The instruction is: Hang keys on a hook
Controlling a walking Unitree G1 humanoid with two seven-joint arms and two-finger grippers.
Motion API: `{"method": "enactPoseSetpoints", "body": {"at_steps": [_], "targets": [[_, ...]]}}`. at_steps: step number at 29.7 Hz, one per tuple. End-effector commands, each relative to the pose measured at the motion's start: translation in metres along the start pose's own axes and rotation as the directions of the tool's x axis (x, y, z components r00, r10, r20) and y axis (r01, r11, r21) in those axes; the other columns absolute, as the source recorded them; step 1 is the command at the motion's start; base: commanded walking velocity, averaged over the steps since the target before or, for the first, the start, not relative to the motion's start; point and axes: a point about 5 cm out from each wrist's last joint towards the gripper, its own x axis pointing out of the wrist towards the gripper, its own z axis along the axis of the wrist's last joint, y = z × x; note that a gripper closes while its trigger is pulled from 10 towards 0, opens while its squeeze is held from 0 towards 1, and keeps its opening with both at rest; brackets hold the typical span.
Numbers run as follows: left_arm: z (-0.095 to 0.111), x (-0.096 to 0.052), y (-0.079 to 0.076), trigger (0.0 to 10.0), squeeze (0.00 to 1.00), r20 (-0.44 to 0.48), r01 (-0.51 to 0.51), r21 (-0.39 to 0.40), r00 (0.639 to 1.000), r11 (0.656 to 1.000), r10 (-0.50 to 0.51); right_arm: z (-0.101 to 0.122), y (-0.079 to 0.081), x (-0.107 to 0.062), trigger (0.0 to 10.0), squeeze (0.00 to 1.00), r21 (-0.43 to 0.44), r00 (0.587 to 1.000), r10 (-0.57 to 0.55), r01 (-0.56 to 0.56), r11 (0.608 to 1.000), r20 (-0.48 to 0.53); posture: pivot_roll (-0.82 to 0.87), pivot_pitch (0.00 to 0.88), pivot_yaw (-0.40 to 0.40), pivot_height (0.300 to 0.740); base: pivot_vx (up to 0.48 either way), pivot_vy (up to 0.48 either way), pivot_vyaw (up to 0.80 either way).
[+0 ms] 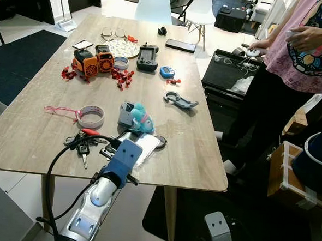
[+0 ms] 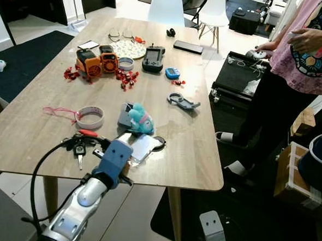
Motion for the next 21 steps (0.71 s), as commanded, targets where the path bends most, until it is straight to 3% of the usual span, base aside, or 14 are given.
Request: {"method": "enactPoseSetpoints", "body": {"at_steps": [1,11,12,13,15,16,18,21], "targets": [[-0.004,-0.001,0.0,0.0,0.0,-0.019,0.003,0.005,1.0,1.0,-0.003,-0.005,-0.002,-0.002,10.0,0.0,0.01,1.0,-0.009,0.009,1.0,-0.019,0.06,0.096,-0.065,0.74,0.0,0.0,0.0],[-0.003,-0.002,0.001,0.0,0.0,-0.006,-0.002,0.0,1.0,1.0,0.002,-0.006,-0.001,-0.002,10.0,0.0,0.012,1.0,-0.008,0.008,1.0,-0.021,0.06,0.098,-0.064,0.74,0.0,0.0,0.0],[0.0,-0.002,0.003,0.0,0.0,0.015,0.006,-0.019,1.0,1.0,-0.005,-0.006,-0.001,-0.002,10.0,0.0,0.012,1.0,-0.008,0.009,1.0,-0.02,0.06,0.1,-0.063,0.74,0.0,0.0,0.0],[0.012,-0.004,0.002,0.0,0.0,0.091,0.057,-0.119,0.995,0.991,-0.047,-0.006,-0.001,-0.003,10.0,0.0,0.013,1.0,-0.009,0.01,1.0,-0.02,0.06,0.1,-0.065,0.74,0.0,0.0,0.0],[0.012,-0.004,0.002,0.0,0.0,0.091,0.057,-0.119,0.995,0.991,-0.047,-0.006,-0.001,-0.003,10.0,0.0,0.013,1.0,-0.009,0.01,1.0,-0.02,0.06,0.1,-0.065,0.74,0.0,0.0,0.0],[0.04,-0.01,0.004,0.0,0.0,0.282,0.195,-0.282,0.953,0.939,-0.113,-0.007,-0.002,-0.003,10.0,0.0,0.012,1.0,-0.01,0.01,1.0,-0.021,0.06,0.1,-0.067,0.74,0.0,0.0,0.0],[0.04,-0.01,0.004,0.0,0.0,0.282,0.195,-0.282,0.953,0.939,-0.113,-0.007,-0.002,-0.003,10.0,0.0,0.012,1.0,-0.01,0.01,1.0,-0.021,0.06,0.1,-0.067,0.74,0.0,0.0,0.0],[0.077,-0.021,0.014,0.0,0.0,0.484,0.351,-0.411,0.866,0.841,-0.125,-0.006,-0.002,-0.003,10.0,0.0,0.011,1.0,-0.01,0.011,1.0,-0.021,0.06,0.098,-0.068,0.74,0.0,0.0,0.0]]}}
